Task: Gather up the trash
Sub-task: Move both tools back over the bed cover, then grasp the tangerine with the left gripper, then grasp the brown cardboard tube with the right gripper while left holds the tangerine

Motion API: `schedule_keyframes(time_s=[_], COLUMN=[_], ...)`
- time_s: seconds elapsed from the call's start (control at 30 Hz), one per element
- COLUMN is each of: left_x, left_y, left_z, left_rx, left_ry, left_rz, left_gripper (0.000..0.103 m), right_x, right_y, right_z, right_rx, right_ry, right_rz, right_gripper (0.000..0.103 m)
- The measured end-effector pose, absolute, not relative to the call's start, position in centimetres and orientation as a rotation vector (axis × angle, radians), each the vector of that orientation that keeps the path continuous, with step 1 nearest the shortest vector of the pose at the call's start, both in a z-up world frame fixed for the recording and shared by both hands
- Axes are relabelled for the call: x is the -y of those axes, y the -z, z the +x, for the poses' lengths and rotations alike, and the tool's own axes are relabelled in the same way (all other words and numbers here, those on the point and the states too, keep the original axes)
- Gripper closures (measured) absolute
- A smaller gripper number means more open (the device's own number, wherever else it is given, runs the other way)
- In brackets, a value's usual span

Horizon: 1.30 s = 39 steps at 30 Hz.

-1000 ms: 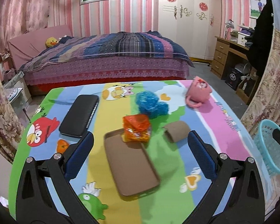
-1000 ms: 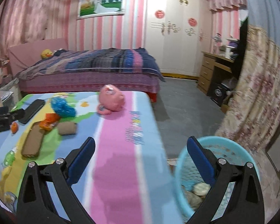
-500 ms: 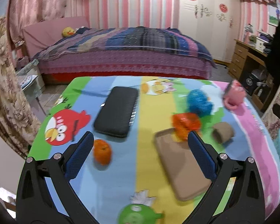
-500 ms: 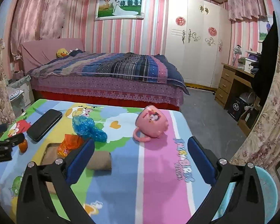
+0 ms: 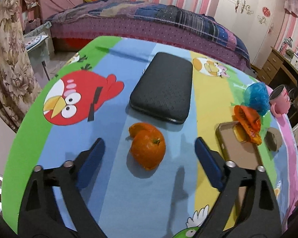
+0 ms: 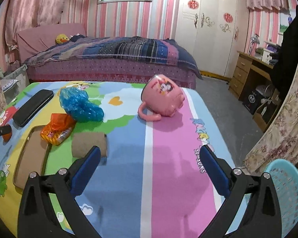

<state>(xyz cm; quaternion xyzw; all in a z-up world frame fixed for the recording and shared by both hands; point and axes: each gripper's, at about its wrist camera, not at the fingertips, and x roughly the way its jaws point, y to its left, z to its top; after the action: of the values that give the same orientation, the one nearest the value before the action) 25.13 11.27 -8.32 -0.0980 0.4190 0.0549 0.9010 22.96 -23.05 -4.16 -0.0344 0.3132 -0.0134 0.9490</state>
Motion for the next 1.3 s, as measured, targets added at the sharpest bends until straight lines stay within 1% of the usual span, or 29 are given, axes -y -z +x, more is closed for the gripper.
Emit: schedule_keyframes(time_s=[0.03, 0.17, 0.27, 0.3, 0.33, 0.37, 0.43, 0.53, 0.87, 0.97, 1.03, 1.07, 1.1, 1.13, 1.17, 1.2, 1.3], left_x=[-11.2, -11.2, -11.1, -11.2, -11.4, -11.5, -11.7, -11.9, -11.0, -10.5, -10.1, -9.9, -9.8, -9.6, -9.5, -9.3, -8.8], left_y=[8.6, 9.1, 9.0, 8.9, 8.9, 8.8, 8.7, 8.5, 6.6, 6.3, 6.1, 6.0, 5.9, 5.8, 5.7, 5.6, 5.2], left_z=[25.2, 25.6, 25.6, 25.6, 25.7, 25.6, 25.6, 25.6, 24.6, 24.5, 24.4, 24.4, 24.4, 24.4, 24.3, 24.3, 24.2], left_rx=[-0.876, -0.885, -0.878, -0.878, -0.879, -0.880, -0.887, -0.897, -0.838, -0.828, -0.824, -0.821, -0.817, -0.814, -0.812, -0.811, -0.805], left_ry=[-0.114, -0.142, -0.150, -0.139, -0.126, -0.122, -0.126, -0.135, -0.139, -0.146, -0.135, -0.129, -0.126, -0.124, -0.123, -0.119, -0.113], left_rz=[-0.201, -0.181, -0.171, -0.180, -0.195, -0.211, -0.229, -0.237, -0.202, -0.175, -0.167, -0.165, -0.162, -0.159, -0.158, -0.160, -0.156], left_gripper=[0.025, 0.034, 0.054, 0.066, 0.070, 0.071, 0.075, 0.076, 0.076, 0.076, 0.076, 0.076, 0.076, 0.076, 0.076, 0.076, 0.076], right_x=[23.1, 23.1, 22.8, 22.5, 22.4, 22.1, 21.5, 20.4, 16.8, 16.2, 16.0, 16.0, 16.0, 16.0, 16.0, 16.0, 16.1], right_y=[4.4, 4.9, 4.9, 5.0, 5.0, 5.1, 5.2, 5.6, 6.4, 7.0, 7.2, 7.3, 7.4, 7.5, 7.5, 7.5, 7.4], right_z=[23.1, 23.5, 23.8, 23.9, 24.0, 24.0, 24.1, 24.4, 26.3, 26.7, 26.8, 26.9, 27.0, 27.0, 27.1, 27.0, 26.9], right_rx=[-0.646, -0.660, -0.656, -0.657, -0.658, -0.659, -0.666, -0.678, -0.724, -0.742, -0.755, -0.761, -0.769, -0.772, -0.774, -0.772, -0.757], right_ry=[0.025, 0.028, 0.021, 0.013, 0.009, 0.000, -0.019, -0.037, -0.128, -0.134, -0.145, -0.146, -0.156, -0.170, -0.187, -0.200, -0.206], right_rz=[-0.064, -0.055, -0.065, -0.067, -0.066, -0.065, -0.067, -0.090, -0.114, -0.124, -0.123, -0.120, -0.113, -0.106, -0.100, -0.098, -0.090], right_gripper=[0.005, 0.005, 0.005, 0.005, 0.005, 0.005, 0.005, 0.005, 0.006, 0.007, 0.017, 0.028, 0.035, 0.038, 0.045, 0.049, 0.049])
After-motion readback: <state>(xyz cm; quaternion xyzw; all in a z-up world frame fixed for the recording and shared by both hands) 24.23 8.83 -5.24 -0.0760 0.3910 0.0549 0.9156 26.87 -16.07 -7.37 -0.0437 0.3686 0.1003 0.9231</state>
